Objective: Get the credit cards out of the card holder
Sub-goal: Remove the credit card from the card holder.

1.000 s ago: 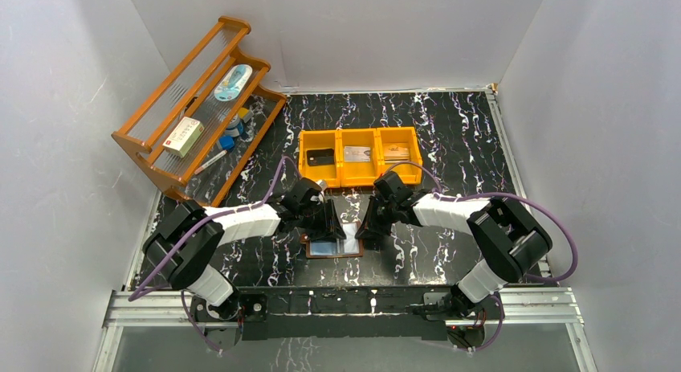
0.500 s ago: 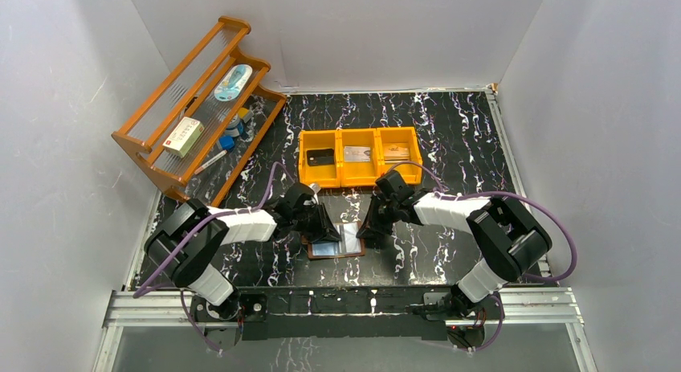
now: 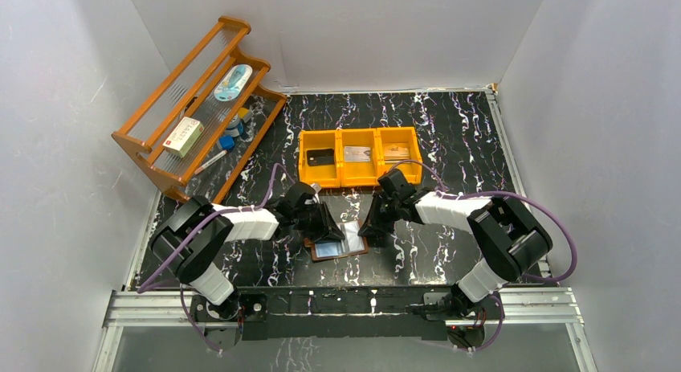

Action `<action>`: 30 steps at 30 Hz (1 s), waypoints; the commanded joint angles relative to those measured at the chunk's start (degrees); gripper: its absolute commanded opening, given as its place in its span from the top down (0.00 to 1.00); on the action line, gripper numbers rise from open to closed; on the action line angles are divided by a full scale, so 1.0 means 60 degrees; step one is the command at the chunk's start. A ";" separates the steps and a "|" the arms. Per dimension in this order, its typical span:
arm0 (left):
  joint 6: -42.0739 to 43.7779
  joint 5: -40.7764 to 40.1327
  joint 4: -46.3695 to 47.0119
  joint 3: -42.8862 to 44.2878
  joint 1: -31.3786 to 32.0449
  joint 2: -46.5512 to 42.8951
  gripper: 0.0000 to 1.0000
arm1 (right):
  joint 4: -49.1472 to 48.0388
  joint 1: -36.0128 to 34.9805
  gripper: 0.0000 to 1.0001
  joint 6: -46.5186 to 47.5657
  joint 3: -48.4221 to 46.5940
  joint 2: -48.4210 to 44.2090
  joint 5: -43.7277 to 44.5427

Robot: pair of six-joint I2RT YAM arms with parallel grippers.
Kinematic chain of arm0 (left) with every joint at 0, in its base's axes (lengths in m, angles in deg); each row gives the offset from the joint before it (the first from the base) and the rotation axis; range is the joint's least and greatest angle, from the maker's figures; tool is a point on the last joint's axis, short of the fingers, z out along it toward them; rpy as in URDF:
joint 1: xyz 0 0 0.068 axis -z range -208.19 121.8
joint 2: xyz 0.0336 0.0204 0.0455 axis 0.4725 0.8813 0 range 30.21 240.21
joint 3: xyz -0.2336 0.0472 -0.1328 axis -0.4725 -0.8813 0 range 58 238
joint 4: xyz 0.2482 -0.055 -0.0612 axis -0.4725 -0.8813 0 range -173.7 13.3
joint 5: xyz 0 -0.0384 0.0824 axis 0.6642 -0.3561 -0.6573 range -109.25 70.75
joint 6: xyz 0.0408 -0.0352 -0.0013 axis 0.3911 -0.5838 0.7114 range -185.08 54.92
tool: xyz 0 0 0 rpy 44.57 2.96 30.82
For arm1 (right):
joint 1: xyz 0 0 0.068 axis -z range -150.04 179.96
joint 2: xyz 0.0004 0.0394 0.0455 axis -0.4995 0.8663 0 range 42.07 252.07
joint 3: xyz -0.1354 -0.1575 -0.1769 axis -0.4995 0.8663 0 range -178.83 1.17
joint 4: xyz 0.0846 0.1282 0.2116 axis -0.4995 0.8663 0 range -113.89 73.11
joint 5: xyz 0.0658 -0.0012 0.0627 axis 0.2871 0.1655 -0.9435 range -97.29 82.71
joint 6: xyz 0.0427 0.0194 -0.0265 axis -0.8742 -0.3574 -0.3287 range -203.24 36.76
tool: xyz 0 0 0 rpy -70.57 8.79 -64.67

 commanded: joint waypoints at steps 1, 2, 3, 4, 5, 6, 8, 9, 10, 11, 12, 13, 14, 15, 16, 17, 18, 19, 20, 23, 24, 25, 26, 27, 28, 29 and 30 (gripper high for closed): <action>0.0059 -0.0601 0.0134 0.0345 0.0293 0.0741 0.83 | -0.0311 -0.0380 1.00 0.0008 0.0372 0.0495 -0.0141; 0.0135 -0.0589 0.0100 0.0397 0.0294 0.0746 0.84 | -0.0373 -0.0370 1.00 0.0017 0.0392 0.0500 -0.0191; 0.0235 -0.0587 0.0030 0.0456 0.0285 0.0769 0.87 | -0.0417 -0.0382 1.00 0.0027 0.0424 0.0488 -0.0230; 0.0318 -0.0598 -0.0100 0.0530 0.0286 0.0797 0.89 | -0.0461 -0.0384 1.00 0.0034 0.0462 0.0461 -0.0259; 0.0413 -0.0625 -0.0250 0.0614 0.0288 0.0808 0.93 | -0.0467 -0.0375 1.00 0.0035 0.0493 0.0436 -0.0299; 0.0525 -0.0703 -0.0395 0.0692 0.0286 0.0802 0.96 | -0.0456 -0.0370 1.00 0.0040 0.0511 0.0400 -0.0284; 0.0663 -0.0867 -0.0653 0.0789 0.0292 0.0720 1.00 | -0.0369 -0.0372 1.00 0.0062 0.0512 0.0284 -0.0218; 0.0756 -0.0968 -0.0817 0.0844 0.0285 0.0639 1.00 | -0.0329 -0.0379 1.00 0.0079 0.0519 0.0225 -0.0191; 0.0865 -0.1156 -0.1099 0.1007 0.0284 0.0570 1.00 | -0.0274 -0.0376 1.00 0.0086 0.0509 0.0132 -0.0131; 0.1056 -0.1270 -0.1400 0.1170 0.0284 0.0523 1.00 | -0.0196 -0.0379 1.00 0.0080 0.0478 0.0015 -0.0014; 0.1261 -0.1362 -0.1752 0.1333 0.0284 0.0472 1.00 | -0.0071 -0.0381 1.00 0.0112 0.0431 -0.0124 0.0171; 0.1420 -0.1473 -0.2038 0.1467 0.0284 0.0423 1.00 | 0.0086 -0.0363 1.00 0.0171 0.0375 -0.0284 0.0427; 0.1556 -0.1529 -0.2226 0.1502 0.0284 0.0335 1.00 | 0.0223 -0.0361 0.98 0.0213 0.0299 -0.0439 0.0649; 0.1626 -0.1530 -0.2279 0.1488 0.0284 0.0203 1.00 | 0.0269 -0.0361 0.94 0.0275 0.0249 -0.0554 0.0761; 0.1689 -0.1505 -0.2265 0.1448 0.0284 0.0075 1.00 | 0.0249 -0.0355 0.89 0.0316 0.0215 -0.0609 0.0740; 0.1761 -0.1465 -0.2247 0.1391 0.0284 -0.0029 1.00 | 0.0230 -0.0355 0.85 0.0328 0.0167 -0.0614 0.0621; 0.1823 -0.1398 -0.2225 0.1362 0.0284 -0.0148 1.00 | 0.0208 -0.0347 0.83 0.0335 0.0106 -0.0574 0.0448; 0.1849 -0.1358 -0.2207 0.1324 0.0284 -0.0222 1.00 | 0.0106 -0.0346 0.82 0.0353 0.0093 -0.0543 0.0258; 0.1867 -0.1339 -0.2212 0.1279 0.0284 -0.0277 1.00 | 0.0003 -0.0353 0.82 0.0364 0.0101 -0.0530 0.0121; 0.1870 -0.1291 -0.2206 0.1167 0.0284 -0.0333 1.00 | -0.0188 -0.0350 0.82 0.0374 0.0074 -0.0569 -0.0003; 0.1870 -0.1266 -0.2185 0.1137 0.0284 -0.0335 1.00 | -0.0240 -0.0354 0.82 0.0398 0.0062 -0.0572 -0.0060; 0.1870 -0.1263 -0.2153 0.1116 0.0286 -0.0317 1.00 | -0.0254 -0.0353 0.83 0.0424 0.0027 -0.0554 -0.0124; 0.1870 -0.1239 -0.2101 0.1107 0.0284 -0.0302 1.00 | -0.0276 -0.0345 0.85 0.0437 -0.0008 -0.0506 -0.0178; 0.1870 -0.1201 -0.2096 0.1122 0.0284 -0.0263 1.00 | -0.0328 -0.0353 0.87 0.0431 -0.0015 -0.0451 -0.0238; 0.1881 -0.1182 -0.2127 0.1155 0.0284 -0.0180 1.00 | -0.0366 -0.0342 0.89 0.0407 -0.0028 -0.0402 -0.0293; 0.1904 -0.1143 -0.2151 0.1216 0.0284 -0.0089 1.00 | -0.0383 -0.0346 0.90 0.0382 -0.0030 -0.0331 -0.0309; 0.1913 -0.1072 -0.2103 0.1242 0.0284 -0.0004 0.98 | -0.0380 -0.0341 0.92 0.0353 -0.0019 -0.0247 -0.0329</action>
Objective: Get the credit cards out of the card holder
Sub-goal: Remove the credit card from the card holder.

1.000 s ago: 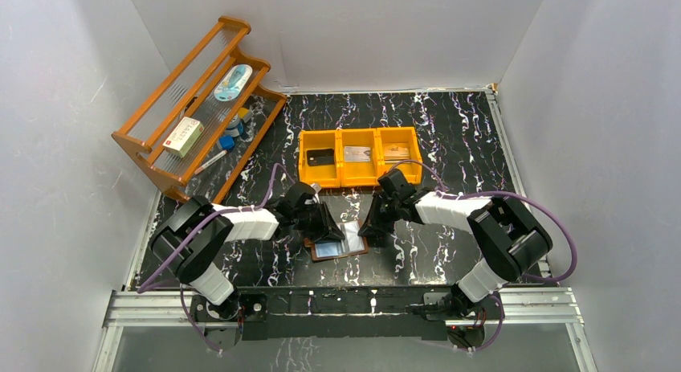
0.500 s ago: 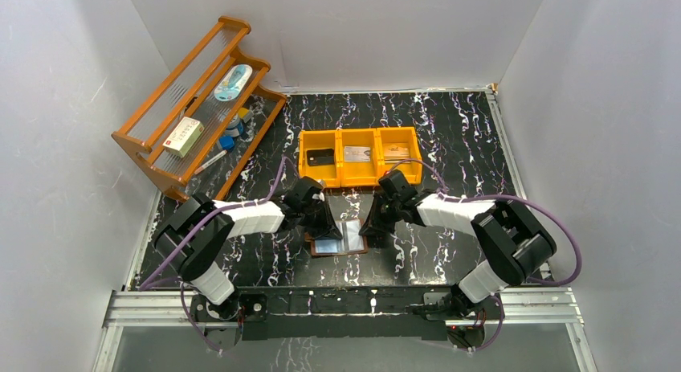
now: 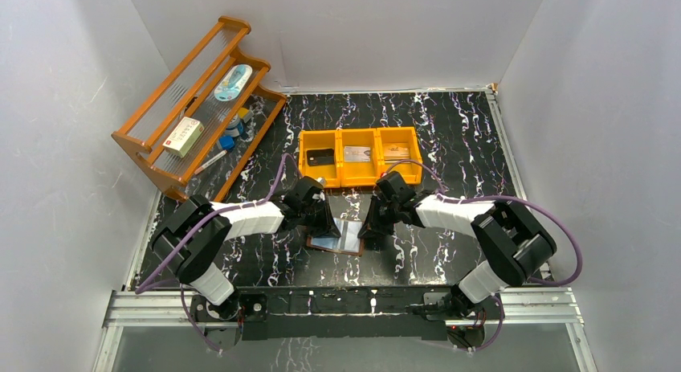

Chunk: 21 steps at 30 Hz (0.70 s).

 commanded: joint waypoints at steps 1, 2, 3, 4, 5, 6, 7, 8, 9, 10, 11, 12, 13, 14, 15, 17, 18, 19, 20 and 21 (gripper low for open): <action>0.0163 0.0114 0.0068 0.0066 0.0047 0.0091 0.94 | -0.0357 -0.0085 0.93 -0.0004 -0.0165 0.0286 -0.0537; 0.0121 0.0186 0.0201 0.0024 0.0047 0.0165 0.91 | -0.0263 -0.0080 0.94 -0.0031 -0.0169 0.0398 -0.0495; 0.0062 0.0305 0.0399 -0.0028 0.0047 0.0229 0.89 | -0.0149 -0.0082 0.95 -0.0047 -0.0190 0.0529 -0.0429; -0.0015 0.0402 0.0548 -0.0070 0.0047 0.0305 0.86 | -0.0015 -0.0084 0.97 -0.0042 -0.0211 0.0681 -0.0381; -0.0096 0.0442 0.0617 -0.0071 0.0049 0.0384 0.83 | 0.0073 -0.0089 0.98 -0.0054 -0.0192 0.0815 -0.0336; -0.0137 0.0471 0.0656 -0.0090 0.0047 0.0489 0.81 | 0.0075 -0.0084 0.98 -0.0072 -0.0143 0.0909 -0.0346; -0.0149 0.0531 0.0709 -0.0098 0.0044 0.0586 0.79 | 0.0025 -0.0089 0.98 -0.0087 -0.0081 0.0963 -0.0372; -0.0171 0.0544 0.0675 -0.0084 0.0043 0.0690 0.77 | -0.0054 -0.0088 0.98 -0.0102 -0.0020 0.0993 -0.0410; -0.0192 0.0529 0.0576 -0.0033 0.0047 0.0804 0.77 | -0.0163 -0.0084 0.98 -0.0144 0.0048 0.1001 -0.0463; -0.0171 0.0571 0.0594 -0.0036 0.0047 0.0908 0.76 | -0.0242 -0.0084 0.98 -0.0155 0.0077 0.1020 -0.0521; -0.0176 0.0672 0.0739 -0.0078 0.0047 0.0992 0.77 | -0.0316 -0.0091 0.98 -0.0140 0.0097 0.1026 -0.0577; -0.0241 0.0820 0.0965 -0.0129 0.0047 0.1054 0.77 | -0.0404 -0.0081 0.97 -0.0134 0.0114 0.1018 -0.0639; -0.0314 0.1014 0.1322 -0.0225 0.0047 0.1120 0.78 | -0.0459 -0.0091 0.97 -0.0139 0.0120 0.1016 -0.0685; -0.0410 0.1267 0.1826 -0.0314 0.0047 0.1176 0.80 | -0.0522 -0.0088 0.97 -0.0149 0.0121 0.1043 -0.0722; -0.0519 0.1530 0.2125 -0.0387 0.0047 0.1256 0.81 | -0.0564 -0.0083 0.97 -0.0161 0.0128 0.1053 -0.0765; -0.0675 0.2154 0.3033 -0.0464 0.0047 0.1442 0.85 | -0.0655 -0.0092 0.97 -0.0165 0.0148 0.1076 -0.0861; -0.0720 0.2353 0.3309 -0.0461 0.0047 0.1544 0.89 | -0.0696 -0.0085 0.97 -0.0178 0.0155 0.1086 -0.0894; -0.0744 0.2480 0.3462 -0.0452 0.0047 0.1606 0.92 | -0.0728 -0.0084 0.97 -0.0176 0.0176 0.1095 -0.0928; -0.0744 0.2639 0.3658 -0.0439 0.0055 0.1656 0.96 | -0.0730 -0.0078 0.97 -0.0179 0.0183 0.1108 -0.0945; -0.0711 0.2683 0.3651 -0.0377 0.0048 0.1657 0.99 | -0.0738 -0.0083 0.97 -0.0179 0.0196 0.1101 -0.0949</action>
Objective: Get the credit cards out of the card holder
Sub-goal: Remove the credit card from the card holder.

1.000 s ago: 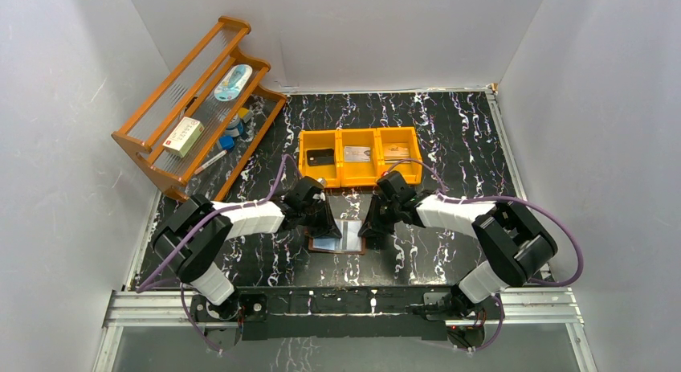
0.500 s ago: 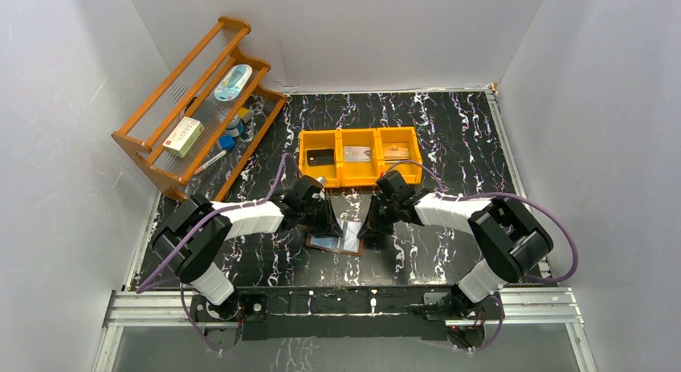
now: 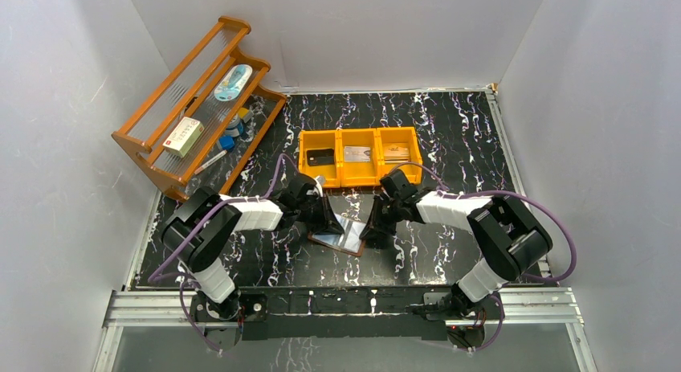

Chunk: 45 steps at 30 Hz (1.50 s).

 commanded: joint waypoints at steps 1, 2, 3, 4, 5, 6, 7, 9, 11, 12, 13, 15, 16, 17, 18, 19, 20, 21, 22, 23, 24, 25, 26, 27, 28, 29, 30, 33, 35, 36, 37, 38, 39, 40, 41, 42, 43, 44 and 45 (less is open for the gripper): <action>-0.0289 0.0974 0.1825 -0.0003 0.0652 0.0881 1.00 | -0.0939 -0.0466 0.97 -0.0103 0.0315 0.0636 -0.0208; -0.0206 0.0997 0.1750 0.0058 0.0652 0.0881 1.00 | -0.0943 -0.0458 0.97 -0.0103 0.0327 0.0635 -0.0219; -0.0119 0.1049 0.1653 0.0146 0.0652 0.0874 1.00 | -0.0940 -0.0464 0.97 -0.0086 0.0330 0.0620 -0.0206; -0.0001 0.1090 0.1524 0.0218 0.0652 0.0853 1.00 | -0.0954 -0.0470 0.97 -0.0092 0.0327 0.0616 -0.0210; 0.0107 0.1106 0.1368 0.0291 0.0667 0.0810 1.00 | -0.0950 -0.0462 0.97 -0.0098 0.0321 0.0616 -0.0210; 0.0226 0.1110 0.1215 0.0344 0.0667 0.0740 1.00 | -0.0950 -0.0470 0.96 -0.0101 0.0304 0.0616 -0.0199; 0.0347 0.1070 0.1009 0.0400 0.0667 0.0660 1.00 | -0.0937 -0.0462 0.94 -0.0103 0.0295 0.0623 -0.0185; 0.0661 0.0836 0.0423 0.0542 0.0667 0.0461 1.00 | -0.0785 -0.0468 0.90 -0.0103 0.0247 0.0624 -0.0073; 0.1023 0.0609 -0.0179 0.0699 0.0666 0.0224 1.00 | -0.0533 -0.0471 0.86 -0.0096 0.0153 0.0557 0.0158; 0.1183 0.0478 -0.0514 0.0745 0.0659 0.0122 1.00 | -0.0407 -0.0467 0.85 -0.0089 0.0109 0.0490 0.0325; 0.1362 0.0347 -0.0769 0.0765 0.0664 0.0032 1.00 | -0.0301 -0.0471 0.84 -0.0089 0.0078 0.0393 0.0478; 0.1544 0.0203 -0.1076 0.0722 0.0661 -0.0098 1.00 | -0.0059 -0.0439 0.83 -0.0081 0.0006 0.0226 0.0841; 0.1594 0.0173 -0.1180 0.0684 0.0670 -0.0146 1.00 | 0.0037 -0.0425 0.83 -0.0087 -0.0026 0.0129 0.0963; 0.1621 0.0179 -0.1275 0.0644 0.0667 -0.0161 1.00 | 0.0175 -0.0394 0.83 -0.0088 -0.0060 0.0088 0.1094; 0.1609 0.0203 -0.1303 0.0558 0.0667 -0.0192 1.00 | 0.0334 -0.0353 0.83 -0.0081 -0.0099 0.0035 0.1251; 0.1566 0.0201 -0.1301 0.0463 0.0674 -0.0240 1.00 | 0.0533 -0.0299 0.83 -0.0087 -0.0129 -0.0011 0.1417; 0.1504 0.0189 -0.1310 0.0314 0.0667 -0.0317 1.00 | 0.0706 -0.0261 0.83 -0.0099 -0.0139 -0.0095 0.1605; 0.1437 0.0148 -0.1339 0.0178 0.0667 -0.0439 1.00 | 0.0841 -0.0216 0.83 -0.0136 -0.0120 -0.0178 0.1760; 0.1358 0.0115 -0.1342 0.0052 0.0667 -0.0597 1.00 | 0.0931 -0.0152 0.82 -0.0146 -0.0066 -0.0274 0.1867; 0.1278 0.0067 -0.1350 -0.0083 0.0667 -0.0756 1.00 | 0.0981 -0.0091 0.82 -0.0171 -0.0015 -0.0376 0.1961; 0.1210 0.0006 -0.1368 -0.0197 0.0667 -0.0949 1.00 | 0.0971 -0.0039 0.82 -0.0176 0.0042 -0.0488 0.1984; 0.1150 -0.0027 -0.1385 -0.0287 0.0667 -0.1104 1.00 | 0.0911 0.0019 0.81 -0.0189 0.0086 -0.0586 0.1950; 0.1098 -0.0019 -0.1387 -0.0353 0.0667 -0.1218 1.00 | 0.0852 0.0059 0.81 -0.0198 0.0119 -0.0677 0.1887; 0.1053 -0.0008 -0.1387 -0.0396 0.0663 -0.1309 1.00 | 0.0744 0.0090 0.80 -0.0205 0.0156 -0.0738 0.1759; 0.1022 0.0000 -0.1383 -0.0414 0.0666 -0.1372 1.00 | 0.0586 0.0092 0.79 -0.0198 0.0181 -0.0786 0.1570; 0.1004 -0.0017 -0.1386 -0.0411 0.0665 -0.1415 1.00 | 0.0431 0.0096 0.78 -0.0199 0.0191 -0.0806 0.1388; 0.0988 -0.0054 -0.1398 -0.0405 0.0666 -0.1444 1.00 | 0.0320 0.0096 0.77 -0.0205 0.0187 -0.0803 0.1182; 0.0920 -0.0434 -0.1597 -0.0287 0.0667 -0.1470 1.00 | -0.0007 0.0092 0.74 -0.0192 0.0245 -0.0787 0.0743; 0.0868 -0.0669 -0.1747 -0.0192 0.0667 -0.1484 1.00 | -0.0034 0.0090 0.72 -0.0145 0.0290 -0.0835 0.0631; 0.0843 -0.0734 -0.1796 -0.0159 0.0667 -0.1504 1.00 | -0.0002 0.0093 0.71 -0.0084 0.0295 -0.0886 0.0631; 0.0815 -0.0819 -0.1863 -0.0124 0.0667 -0.1550 0.99 | 0.0026 0.0092 0.70 0.0011 0.0292 -0.0978 0.0626; 0.0774 -0.0905 -0.1948 -0.0122 0.0667 -0.1602 0.98 | 0.0121 0.0099 0.69 0.0083 0.0277 -0.1098 0.0708; 0.0755 -0.0980 -0.2010 -0.0136 0.0667 -0.1663 0.97 | 0.0224 0.0096 0.67 0.0173 0.0238 -0.1243 0.0763; 0.0723 -0.1057 -0.2060 -0.0167 0.0667 -0.1762 0.95 | 0.0230 0.0100 0.66 0.0327 0.0208 -0.1396 0.0796; 0.0686 -0.1116 -0.2116 -0.0206 0.0667 -0.1872 0.92 | 0.0242 0.0087 0.65 0.0460 0.0170 -0.1566 0.0769; 0.0667 -0.1131 -0.2154 -0.0244 0.0667 -0.1959 0.91 | 0.0282 0.0086 0.65 0.0557 0.0097 -0.1629 0.0727; 0.0659 -0.1140 -0.2186 -0.0259 0.0667 -0.2048 0.90 | 0.0356 0.0086 0.65 0.0790 0.0003 -0.1635 0.0660; 0.0638 -0.1123 -0.2237 -0.0281 0.0667 -0.2102 0.88 | 0.0472 0.0073 0.65 0.0928 -0.0115 -0.1608 0.0642; 0.0630 -0.1139 -0.2279 -0.0273 0.0665 -0.2150 0.86 | 0.0526 0.0046 0.65 0.1026 -0.0199 -0.1566 0.0616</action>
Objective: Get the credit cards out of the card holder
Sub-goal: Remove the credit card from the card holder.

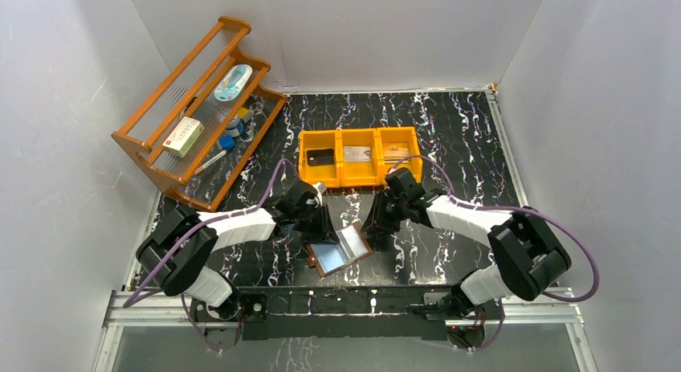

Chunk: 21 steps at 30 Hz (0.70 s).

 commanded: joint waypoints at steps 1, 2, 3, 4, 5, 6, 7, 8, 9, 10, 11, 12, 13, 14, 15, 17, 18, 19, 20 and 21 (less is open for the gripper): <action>-0.0131 -0.0201 -0.0497 0.0065 -0.0004 -0.0583 0.83 | 0.0134 -0.0089 0.65 0.0816 -0.0529 -0.0182 -0.0227; -0.0150 -0.0175 -0.0520 0.0064 -0.0004 -0.0621 0.81 | 0.0101 -0.0124 0.65 0.0883 -0.0569 -0.0098 -0.0292; -0.0167 -0.0165 -0.0565 0.0088 -0.0004 -0.0659 0.80 | 0.0069 -0.0136 0.64 0.0915 -0.0604 0.0020 -0.0424; -0.0180 -0.0132 -0.0607 0.0116 -0.0004 -0.0682 0.78 | 0.0060 -0.0156 0.64 0.0964 -0.0661 0.0191 -0.0564; -0.0208 -0.0070 -0.0640 0.0135 -0.0004 -0.0700 0.76 | 0.0046 -0.0208 0.64 0.1026 -0.0711 0.0345 -0.0627; -0.0244 -0.0007 -0.0725 0.0174 -0.0004 -0.0694 0.73 | 0.0037 -0.0277 0.63 0.1061 -0.0750 0.0489 -0.0662; -0.0267 0.0052 -0.0794 0.0217 0.0004 -0.0656 0.70 | -0.0025 -0.0324 0.63 0.1124 -0.0769 0.0625 -0.0756; -0.0290 0.0135 -0.0819 0.0230 -0.0003 -0.0594 0.69 | -0.0115 -0.0364 0.63 0.1181 -0.0772 0.0768 -0.0913; -0.0357 0.0228 -0.0828 0.0226 -0.0004 -0.0579 0.68 | -0.0197 -0.0400 0.64 0.1183 -0.0765 0.0901 -0.0996; -0.0433 0.0265 -0.0790 0.0144 -0.0004 -0.0558 0.66 | -0.0244 -0.0423 0.66 0.1146 -0.0747 0.1042 -0.1065; -0.0485 0.0319 -0.0670 0.0072 -0.0004 -0.0549 0.65 | -0.0292 -0.0437 0.68 0.1142 -0.0732 0.1179 -0.1184; -0.0535 0.0399 -0.0520 -0.0021 0.0007 -0.0535 0.65 | -0.0282 -0.0450 0.69 0.1147 -0.0741 0.1311 -0.1245; -0.0582 0.0452 -0.0397 -0.0075 -0.0002 -0.0505 0.64 | -0.0297 -0.0475 0.72 0.1171 -0.0728 0.1388 -0.1281; -0.0624 0.0478 -0.0326 -0.0096 0.0007 -0.0460 0.64 | -0.0366 -0.0497 0.76 0.1189 -0.0682 0.1433 -0.1310; -0.0659 0.0481 -0.0262 -0.0112 0.0007 -0.0403 0.64 | -0.0403 -0.0520 0.79 0.1180 -0.0640 0.1444 -0.1332; -0.0687 0.0495 -0.0192 -0.0123 0.0009 -0.0248 0.63 | -0.0424 -0.0529 0.85 0.1144 -0.0577 0.1449 -0.1361; -0.0688 0.0476 -0.0198 -0.0133 0.0011 -0.0156 0.64 | -0.0425 -0.0522 0.87 0.1107 -0.0548 0.1470 -0.1367; -0.0734 0.0429 -0.0191 -0.0153 0.0011 -0.0079 0.64 | -0.0419 -0.0525 0.88 0.1029 -0.0508 0.1476 -0.1374; -0.0784 0.0361 -0.0185 -0.0207 0.0015 -0.0049 0.64 | -0.0463 -0.0532 0.90 0.0973 -0.0457 0.1501 -0.1428; -0.0832 0.0283 -0.0192 -0.0265 0.0022 -0.0024 0.64 | -0.0571 -0.0542 0.92 0.0907 -0.0388 0.1518 -0.1531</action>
